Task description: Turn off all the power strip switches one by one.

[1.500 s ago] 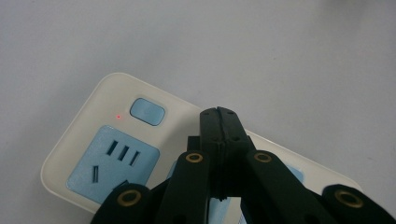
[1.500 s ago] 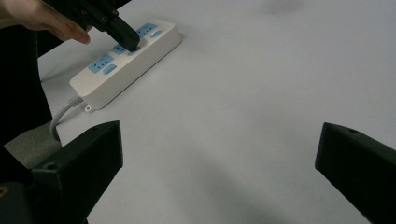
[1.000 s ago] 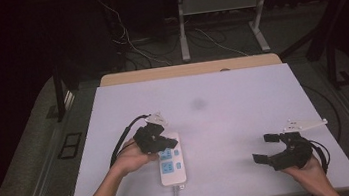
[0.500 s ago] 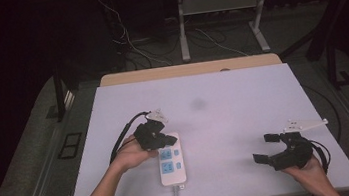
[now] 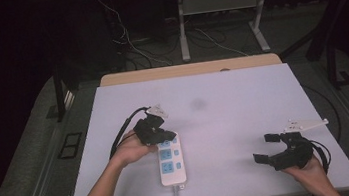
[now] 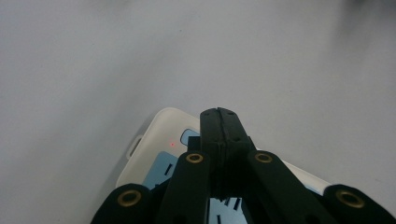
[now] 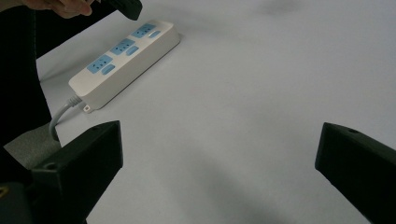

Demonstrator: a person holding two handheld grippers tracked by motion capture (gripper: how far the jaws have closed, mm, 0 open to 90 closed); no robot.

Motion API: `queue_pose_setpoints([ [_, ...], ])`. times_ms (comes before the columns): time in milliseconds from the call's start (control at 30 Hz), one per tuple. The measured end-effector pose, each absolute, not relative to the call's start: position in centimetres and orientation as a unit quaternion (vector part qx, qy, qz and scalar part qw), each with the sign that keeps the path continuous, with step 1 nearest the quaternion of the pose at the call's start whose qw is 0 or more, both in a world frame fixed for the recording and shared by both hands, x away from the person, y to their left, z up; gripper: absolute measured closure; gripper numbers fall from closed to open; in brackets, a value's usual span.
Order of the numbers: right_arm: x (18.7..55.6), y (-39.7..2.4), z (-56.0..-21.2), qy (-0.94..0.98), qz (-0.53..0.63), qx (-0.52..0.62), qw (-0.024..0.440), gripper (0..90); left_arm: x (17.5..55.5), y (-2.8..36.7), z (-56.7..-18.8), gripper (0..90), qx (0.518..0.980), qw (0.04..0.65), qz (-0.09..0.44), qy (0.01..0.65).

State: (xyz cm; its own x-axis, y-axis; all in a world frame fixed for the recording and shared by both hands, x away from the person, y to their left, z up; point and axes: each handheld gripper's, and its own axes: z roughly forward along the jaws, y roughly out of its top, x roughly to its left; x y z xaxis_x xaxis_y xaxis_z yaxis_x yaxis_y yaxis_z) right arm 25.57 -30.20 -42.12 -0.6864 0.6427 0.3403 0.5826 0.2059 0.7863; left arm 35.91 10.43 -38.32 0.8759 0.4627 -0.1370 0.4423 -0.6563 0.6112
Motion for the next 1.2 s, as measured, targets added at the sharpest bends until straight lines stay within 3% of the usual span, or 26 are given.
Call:
queue_pose_setpoints([
  [1200,25.5,-30.4,-42.2,0.778,0.489,0.394,0.031,0.7,37.2,9.1,-40.5,89.4,0.92,0.302,0.008,0.251],
])
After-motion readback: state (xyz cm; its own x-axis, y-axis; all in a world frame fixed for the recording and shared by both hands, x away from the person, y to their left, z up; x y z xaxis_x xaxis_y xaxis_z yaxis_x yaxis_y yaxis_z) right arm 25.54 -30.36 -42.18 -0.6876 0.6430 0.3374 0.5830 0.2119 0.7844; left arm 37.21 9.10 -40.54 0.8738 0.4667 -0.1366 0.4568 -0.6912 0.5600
